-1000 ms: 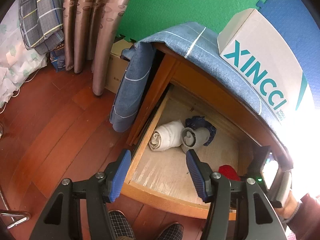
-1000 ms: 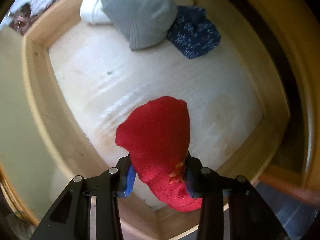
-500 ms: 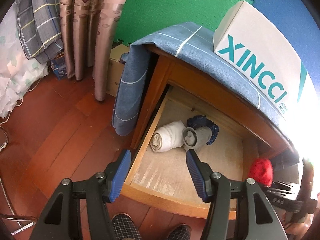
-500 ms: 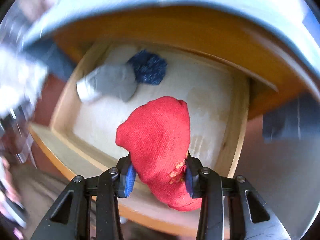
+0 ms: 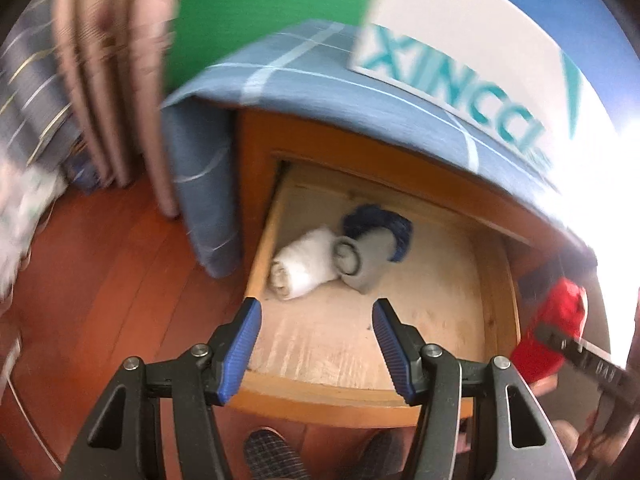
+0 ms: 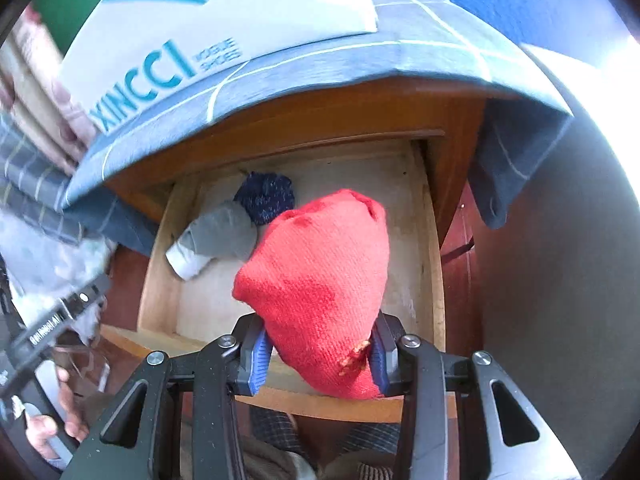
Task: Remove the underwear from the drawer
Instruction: 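Reach the left gripper into the drawer toward the grey sock while the right gripper holds the red sock, then grasp the grey sock with the left gripper while the right gripper holds the red sock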
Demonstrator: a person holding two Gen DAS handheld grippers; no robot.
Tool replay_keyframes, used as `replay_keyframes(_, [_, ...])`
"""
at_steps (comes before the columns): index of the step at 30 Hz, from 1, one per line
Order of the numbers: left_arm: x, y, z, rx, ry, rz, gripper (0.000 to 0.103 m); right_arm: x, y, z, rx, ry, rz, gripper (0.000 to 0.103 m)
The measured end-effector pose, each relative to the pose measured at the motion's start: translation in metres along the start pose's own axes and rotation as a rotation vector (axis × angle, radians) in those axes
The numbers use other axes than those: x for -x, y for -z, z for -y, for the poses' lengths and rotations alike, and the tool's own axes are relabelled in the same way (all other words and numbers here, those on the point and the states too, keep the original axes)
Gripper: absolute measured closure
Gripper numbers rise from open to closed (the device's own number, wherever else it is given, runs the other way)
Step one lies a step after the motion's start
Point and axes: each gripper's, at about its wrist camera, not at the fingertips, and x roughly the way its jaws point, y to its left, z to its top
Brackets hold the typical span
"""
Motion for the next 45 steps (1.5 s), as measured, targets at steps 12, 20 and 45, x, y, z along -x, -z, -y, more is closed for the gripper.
replay_keyframes(12, [-0.056, -0.017, 0.068, -0.594, -0.095, -0.093, 0.044, -0.014, 0.005, 0.006, -0.043, -0.035, -0.016, 0.066])
replay_keyframes(20, [-0.096, -0.013, 0.076, -0.744, -0.065, -0.212, 0.044, -0.011, 0.008, 0.02, -0.12, -0.059, 0.015, 0.066])
replay_keyframes(45, [-0.142, 0.003, 0.117, -1.106, -0.099, -0.099, 0.044, -0.025, 0.009, 0.023, -0.14, -0.107, -0.024, 0.064])
